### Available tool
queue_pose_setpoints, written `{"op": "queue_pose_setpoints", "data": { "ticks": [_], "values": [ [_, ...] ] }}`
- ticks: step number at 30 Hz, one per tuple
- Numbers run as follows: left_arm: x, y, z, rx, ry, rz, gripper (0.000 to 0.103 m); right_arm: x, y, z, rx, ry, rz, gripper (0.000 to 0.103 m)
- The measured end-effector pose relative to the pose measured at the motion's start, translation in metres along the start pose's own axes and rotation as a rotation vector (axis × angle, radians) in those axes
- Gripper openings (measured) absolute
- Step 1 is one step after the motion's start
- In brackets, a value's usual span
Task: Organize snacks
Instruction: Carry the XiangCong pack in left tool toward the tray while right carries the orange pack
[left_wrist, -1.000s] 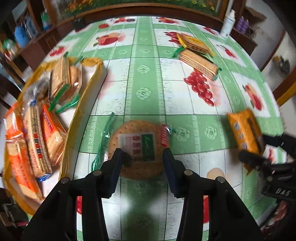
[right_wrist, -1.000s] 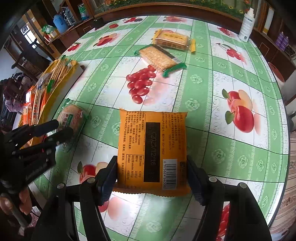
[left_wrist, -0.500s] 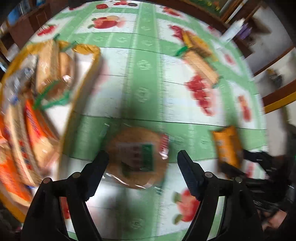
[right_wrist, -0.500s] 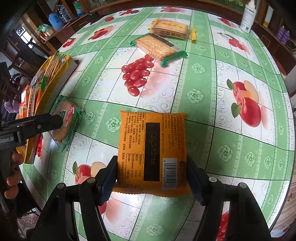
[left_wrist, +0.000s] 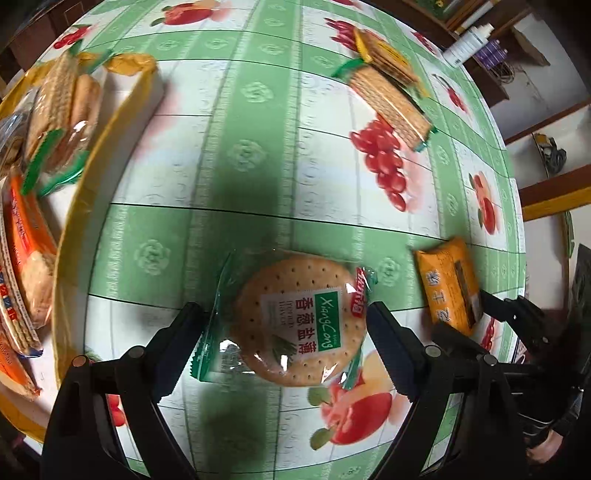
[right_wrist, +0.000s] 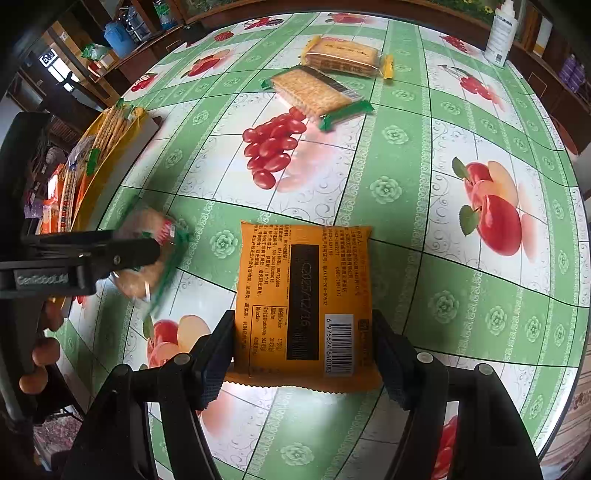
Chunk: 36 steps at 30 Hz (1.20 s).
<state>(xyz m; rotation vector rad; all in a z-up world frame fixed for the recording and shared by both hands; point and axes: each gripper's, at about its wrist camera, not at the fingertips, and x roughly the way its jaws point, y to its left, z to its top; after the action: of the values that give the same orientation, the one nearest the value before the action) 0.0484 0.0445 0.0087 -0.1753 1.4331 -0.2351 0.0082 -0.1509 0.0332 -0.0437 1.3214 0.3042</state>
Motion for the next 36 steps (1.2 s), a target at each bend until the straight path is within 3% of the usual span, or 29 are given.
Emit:
{"op": "queue_pose_setpoints", "data": {
  "ticks": [7, 10, 13, 15, 25, 28, 30, 32, 36],
  "values": [
    [0.008, -0.022, -0.005, 0.055, 0.022, 0.011, 0.09, 0.002, -0.001, 0.0, 0.0, 0.002, 0.01, 0.071],
    [0.008, -0.028, -0.001, 0.034, 0.029, -0.027, 0.09, 0.001, -0.002, 0.0, -0.001, 0.004, 0.016, 0.071],
    [0.014, -0.038, 0.0, 0.058, 0.007, 0.066, 0.092, 0.003, -0.003, 0.0, -0.005, 0.014, 0.016, 0.071],
    [0.019, -0.047, -0.001, 0.06, 0.002, 0.098, 0.1, 0.005, -0.002, 0.001, -0.008, 0.018, 0.01, 0.071],
    [0.031, -0.076, -0.004, 0.09, -0.015, 0.159, 0.103, 0.006, 0.004, 0.001, -0.026, 0.021, -0.014, 0.071],
    [0.025, -0.082, -0.01, 0.129, -0.055, 0.2, 0.08, 0.006, 0.007, -0.002, -0.03, 0.025, -0.02, 0.071],
    [0.018, -0.086, -0.011, 0.138, -0.066, 0.164, 0.038, 0.005, 0.007, -0.003, -0.022, 0.021, -0.013, 0.071],
    [0.017, -0.081, -0.01, 0.094, -0.024, 0.049, 0.015, 0.005, 0.006, -0.004, -0.012, 0.018, -0.008, 0.071],
    [0.016, -0.074, -0.013, 0.064, -0.017, -0.025, 0.014, 0.003, 0.004, -0.008, -0.011, 0.014, -0.015, 0.071]
  ]
}}
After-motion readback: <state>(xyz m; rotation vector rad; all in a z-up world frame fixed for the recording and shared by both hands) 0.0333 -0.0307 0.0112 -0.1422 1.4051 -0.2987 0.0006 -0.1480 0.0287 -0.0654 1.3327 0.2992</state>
